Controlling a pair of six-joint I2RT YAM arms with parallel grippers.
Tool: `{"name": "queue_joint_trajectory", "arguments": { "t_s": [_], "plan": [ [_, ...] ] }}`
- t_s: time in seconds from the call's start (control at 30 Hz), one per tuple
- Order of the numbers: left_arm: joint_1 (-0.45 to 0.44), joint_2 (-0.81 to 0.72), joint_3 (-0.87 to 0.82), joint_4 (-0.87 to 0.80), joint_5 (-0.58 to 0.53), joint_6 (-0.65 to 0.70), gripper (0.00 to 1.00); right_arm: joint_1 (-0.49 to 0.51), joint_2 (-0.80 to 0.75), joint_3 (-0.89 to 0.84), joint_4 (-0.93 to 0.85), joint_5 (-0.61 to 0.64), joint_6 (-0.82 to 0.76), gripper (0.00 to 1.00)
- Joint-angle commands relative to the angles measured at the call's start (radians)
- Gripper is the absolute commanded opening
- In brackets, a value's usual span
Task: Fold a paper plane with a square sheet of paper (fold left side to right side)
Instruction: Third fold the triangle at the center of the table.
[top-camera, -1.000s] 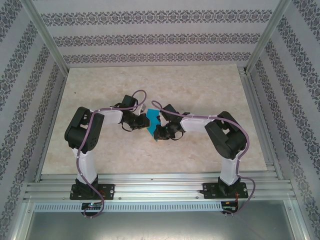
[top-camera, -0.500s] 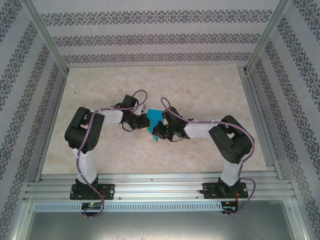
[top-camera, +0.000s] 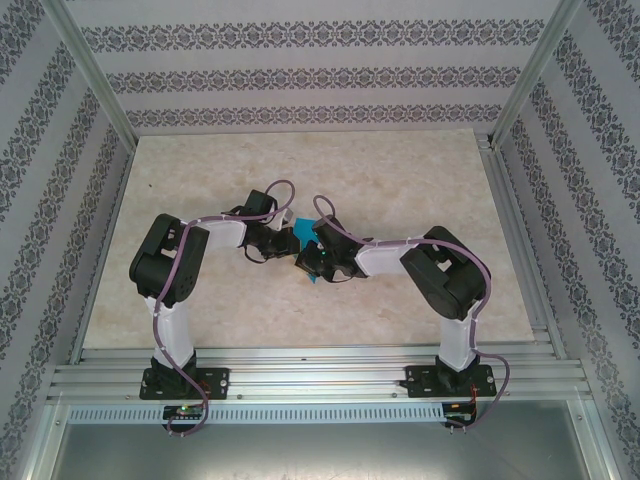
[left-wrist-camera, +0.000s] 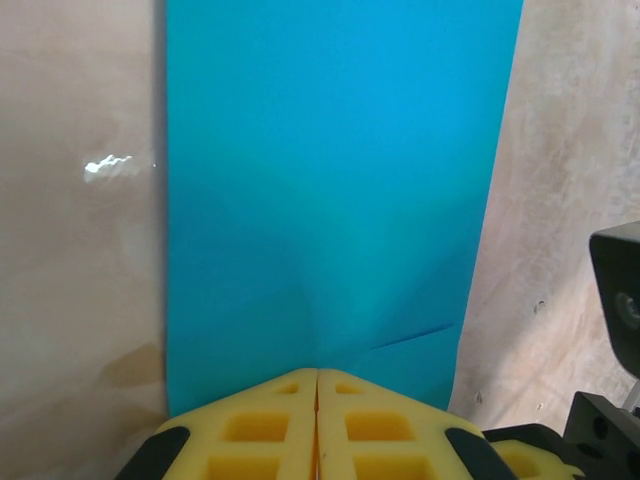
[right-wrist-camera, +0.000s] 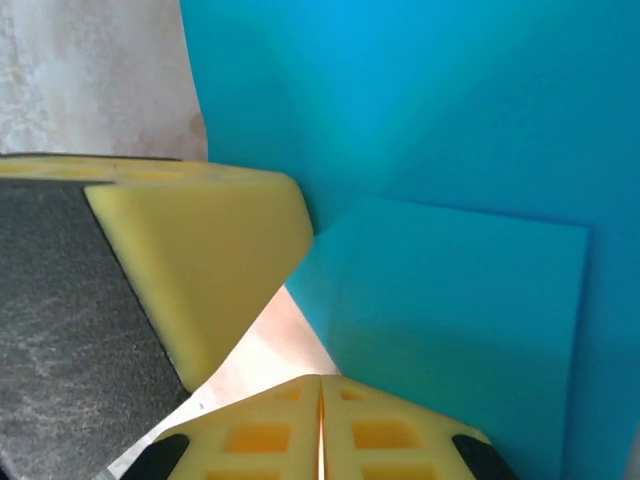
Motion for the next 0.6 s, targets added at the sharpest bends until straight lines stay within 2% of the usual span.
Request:
{"name": "queue_joint_trajectory", "arguments": {
  "t_s": [0.0,0.57],
  "plan": [
    [-0.014,0.067,-0.012,-0.042,-0.131,0.040,0.09,0.009,0.006,0.015,-0.065,0.053,-0.012,0.09],
    [-0.014,0.086,0.005,-0.055,-0.164,0.045,0.09,0.019,-0.081,-0.153,-0.117,0.012,0.011,0.08]
  ]
}}
